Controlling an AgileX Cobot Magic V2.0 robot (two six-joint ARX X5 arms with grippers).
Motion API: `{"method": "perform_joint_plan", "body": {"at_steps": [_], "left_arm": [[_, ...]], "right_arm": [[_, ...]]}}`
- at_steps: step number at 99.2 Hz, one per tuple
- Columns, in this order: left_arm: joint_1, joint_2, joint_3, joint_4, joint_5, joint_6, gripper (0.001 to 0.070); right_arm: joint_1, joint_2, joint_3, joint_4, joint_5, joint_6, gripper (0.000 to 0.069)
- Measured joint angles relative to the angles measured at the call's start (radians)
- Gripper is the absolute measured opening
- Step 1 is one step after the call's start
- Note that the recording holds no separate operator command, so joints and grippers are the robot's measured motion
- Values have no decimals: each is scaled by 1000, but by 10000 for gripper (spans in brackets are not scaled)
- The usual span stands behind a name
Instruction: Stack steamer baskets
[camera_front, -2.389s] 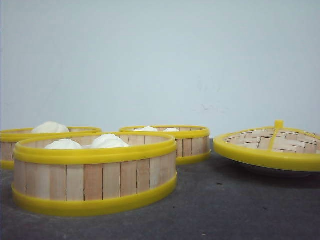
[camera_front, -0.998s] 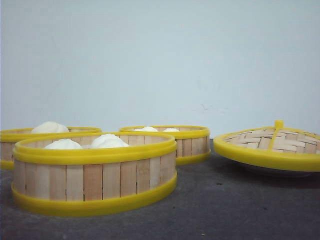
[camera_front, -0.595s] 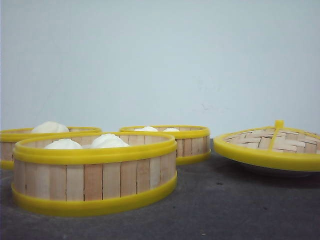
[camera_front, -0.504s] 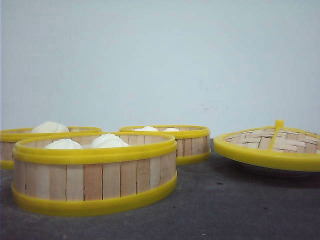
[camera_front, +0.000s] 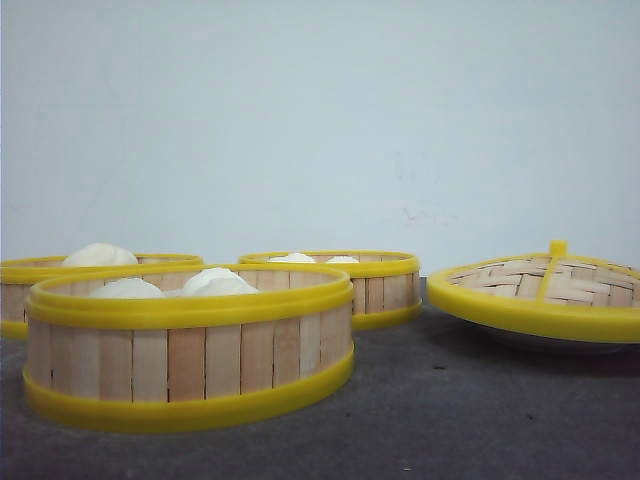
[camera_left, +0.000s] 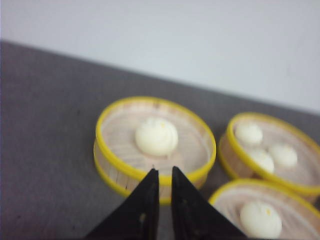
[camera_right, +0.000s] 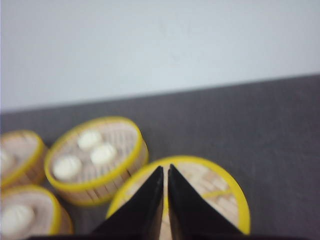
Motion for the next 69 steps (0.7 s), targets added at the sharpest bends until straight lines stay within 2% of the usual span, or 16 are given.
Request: {"method": "perform_joint_plan", "body": {"at_steps": [16, 25, 52, 56, 60, 69], "left_arm": [[0, 171, 125, -87, 15, 87, 18], [0, 237, 137, -104, 23, 121, 18], [0, 316, 136, -137, 29, 143, 18], [0, 320, 136, -137, 29, 145, 27], [0, 322, 136, -137, 29, 145, 56], [0, 322, 136, -135, 29, 146, 205]], "right_arm": [[0, 189, 97, -123, 0, -60, 10], [0, 270, 97, -155, 0, -85, 10], [0, 383, 97, -177, 5, -129, 20], [0, 392, 97, -177, 5, -129, 57], [0, 397, 97, -177, 5, -129, 126], [0, 402, 97, -177, 5, -129, 363]]}}
